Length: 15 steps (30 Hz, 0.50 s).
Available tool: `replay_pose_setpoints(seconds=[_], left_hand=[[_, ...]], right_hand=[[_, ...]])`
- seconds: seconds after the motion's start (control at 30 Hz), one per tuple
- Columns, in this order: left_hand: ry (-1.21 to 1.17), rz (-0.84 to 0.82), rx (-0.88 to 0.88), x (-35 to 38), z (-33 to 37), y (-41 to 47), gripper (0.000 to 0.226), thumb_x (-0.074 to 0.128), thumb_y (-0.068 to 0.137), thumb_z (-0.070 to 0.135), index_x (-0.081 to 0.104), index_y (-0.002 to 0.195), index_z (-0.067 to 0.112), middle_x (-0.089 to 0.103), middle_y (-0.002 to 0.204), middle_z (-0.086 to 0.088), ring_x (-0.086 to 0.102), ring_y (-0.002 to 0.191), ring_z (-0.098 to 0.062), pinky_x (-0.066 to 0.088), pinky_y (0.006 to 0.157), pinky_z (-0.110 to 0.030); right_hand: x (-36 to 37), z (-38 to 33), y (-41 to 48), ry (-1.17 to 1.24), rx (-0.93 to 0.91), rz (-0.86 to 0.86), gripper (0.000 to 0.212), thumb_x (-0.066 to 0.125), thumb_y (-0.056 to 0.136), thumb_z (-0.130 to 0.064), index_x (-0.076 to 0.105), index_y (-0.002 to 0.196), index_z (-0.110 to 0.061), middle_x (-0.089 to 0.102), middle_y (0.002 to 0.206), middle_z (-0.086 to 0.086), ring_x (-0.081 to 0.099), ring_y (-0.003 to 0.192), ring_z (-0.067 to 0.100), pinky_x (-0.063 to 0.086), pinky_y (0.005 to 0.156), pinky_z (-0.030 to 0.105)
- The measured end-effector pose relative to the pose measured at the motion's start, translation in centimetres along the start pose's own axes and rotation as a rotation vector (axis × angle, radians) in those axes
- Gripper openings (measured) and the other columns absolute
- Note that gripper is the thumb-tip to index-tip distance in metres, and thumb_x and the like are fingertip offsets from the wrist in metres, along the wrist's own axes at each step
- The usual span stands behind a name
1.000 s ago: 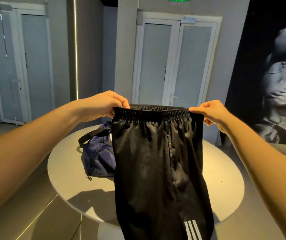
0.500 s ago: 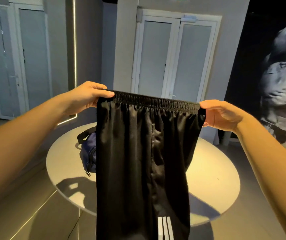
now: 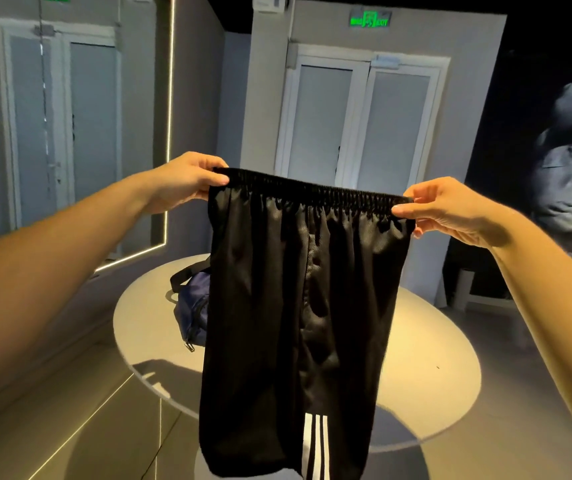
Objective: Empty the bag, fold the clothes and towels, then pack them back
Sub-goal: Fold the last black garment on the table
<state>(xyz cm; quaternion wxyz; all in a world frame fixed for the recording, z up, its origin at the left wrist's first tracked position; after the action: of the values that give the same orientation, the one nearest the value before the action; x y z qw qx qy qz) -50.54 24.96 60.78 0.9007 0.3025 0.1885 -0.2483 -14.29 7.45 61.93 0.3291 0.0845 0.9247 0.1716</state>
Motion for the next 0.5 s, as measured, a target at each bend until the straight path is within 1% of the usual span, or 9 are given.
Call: replay_pose_setpoints(seconds=[0.03, 0.1, 0.17, 0.23, 0.27, 0.3, 0.37, 0.43, 0.5], left_hand=[[-0.064, 0.018, -0.005, 0.0, 0.6, -0.3, 0.021, 0.047, 0.102, 0.001, 0.065, 0.092, 0.008, 0.066, 0.080, -0.001, 0.065, 0.080, -0.010, 0.053, 0.072, -0.019], [-0.202, 0.063, 0.005, 0.0, 1.7, -0.6, 0.026, 0.041, 0.096, -0.001, 0.057, 0.079, 0.011, 0.057, 0.073, 0.000, 0.058, 0.072, -0.010, 0.049, 0.065, -0.018], [-0.340, 0.075, 0.012, 0.0, 2.7, -1.2, 0.025, 0.035, 0.090, 0.004, 0.045, 0.070, 0.014, 0.046, 0.068, 0.000, 0.050, 0.063, -0.011, 0.045, 0.060, -0.020], [-0.495, 0.062, 0.012, 0.1, 3.7, -1.7, 0.017, 0.034, 0.085, 0.013, 0.038, 0.069, 0.017, 0.041, 0.067, 0.000, 0.045, 0.058, -0.013, 0.042, 0.056, -0.024], [-0.551, 0.038, 0.017, 0.3, 4.3, -1.8, 0.011, 0.035, 0.081, 0.017, 0.034, 0.070, 0.018, 0.038, 0.068, -0.001, 0.042, 0.058, -0.015, 0.039, 0.056, -0.027], [-0.565, 0.025, 0.017, 0.5, 4.8, -1.7, 0.009, 0.037, 0.078, 0.020, 0.031, 0.070, 0.019, 0.035, 0.067, -0.001, 0.039, 0.057, -0.016, 0.035, 0.056, -0.029], [-0.520, 0.054, 0.001, 1.0, 5.8, -1.6, 0.013, 0.038, 0.077, 0.020, 0.033, 0.065, 0.021, 0.035, 0.063, 0.001, 0.035, 0.055, -0.015, 0.030, 0.055, -0.030], [-0.511, 0.099, -0.015, 1.5, 6.1, -1.3, 0.019, 0.037, 0.082, 0.018, 0.038, 0.063, 0.020, 0.037, 0.061, 0.002, 0.035, 0.056, -0.015, 0.030, 0.055, -0.030], [-0.526, 0.124, -0.021, 1.6, 5.8, -1.2, 0.021, 0.037, 0.086, 0.018, 0.039, 0.065, 0.019, 0.039, 0.062, 0.002, 0.037, 0.058, -0.015, 0.034, 0.054, -0.028]], right_hand=[[-0.2, -0.5, -0.3, -0.015, 0.006, -0.010, 0.042, 0.075, 0.079, -0.023, 0.067, 0.104, 0.010, 0.072, 0.097, 0.018, 0.065, 0.082, 0.025, 0.058, 0.064, 0.026], [-0.4, -1.9, -1.3, 0.028, -0.029, -0.037, 0.033, 0.072, 0.083, -0.022, 0.068, 0.103, 0.004, 0.071, 0.095, 0.014, 0.064, 0.087, 0.025, 0.056, 0.070, 0.030], [-0.6, -3.7, -2.5, 0.223, -0.133, -0.091, 0.016, 0.063, 0.091, -0.016, 0.065, 0.101, -0.004, 0.067, 0.094, 0.012, 0.065, 0.087, 0.022, 0.055, 0.075, 0.032], [-1.1, -5.0, -3.3, 0.372, -0.198, -0.110, 0.011, 0.057, 0.095, -0.014, 0.063, 0.100, -0.006, 0.065, 0.093, 0.010, 0.066, 0.082, 0.019, 0.056, 0.073, 0.029], [-1.3, -5.1, -3.1, 0.297, -0.183, -0.060, 0.016, 0.059, 0.094, -0.017, 0.063, 0.099, -0.003, 0.066, 0.088, 0.009, 0.064, 0.078, 0.018, 0.054, 0.068, 0.028], [-1.3, -5.1, -2.8, 0.136, -0.155, 0.012, 0.026, 0.062, 0.094, -0.023, 0.063, 0.099, 0.002, 0.066, 0.081, 0.008, 0.060, 0.072, 0.018, 0.051, 0.062, 0.027], [-1.6, -4.7, -2.3, -0.142, -0.128, 0.163, 0.040, 0.065, 0.097, -0.029, 0.061, 0.098, 0.011, 0.066, 0.071, 0.006, 0.058, 0.065, 0.019, 0.050, 0.060, 0.030], [-2.2, -4.6, -2.5, -0.117, -0.153, 0.261, 0.042, 0.064, 0.099, -0.029, 0.060, 0.097, 0.013, 0.069, 0.074, 0.008, 0.064, 0.067, 0.018, 0.052, 0.066, 0.032], [-2.8, -4.7, -3.2, 0.033, -0.171, 0.255, 0.038, 0.066, 0.098, -0.025, 0.062, 0.098, 0.012, 0.072, 0.082, 0.010, 0.069, 0.076, 0.017, 0.053, 0.073, 0.029]])
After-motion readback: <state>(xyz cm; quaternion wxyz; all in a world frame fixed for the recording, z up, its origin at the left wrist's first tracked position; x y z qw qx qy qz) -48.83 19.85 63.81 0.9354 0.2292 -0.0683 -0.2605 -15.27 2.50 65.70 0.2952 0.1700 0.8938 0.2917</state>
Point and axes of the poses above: each hand's wrist, its own y-axis towards the middle knuckle, its own x-axis out of the palm, z = x × y, the point moved 4 cm from there along y, towards the middle knuckle
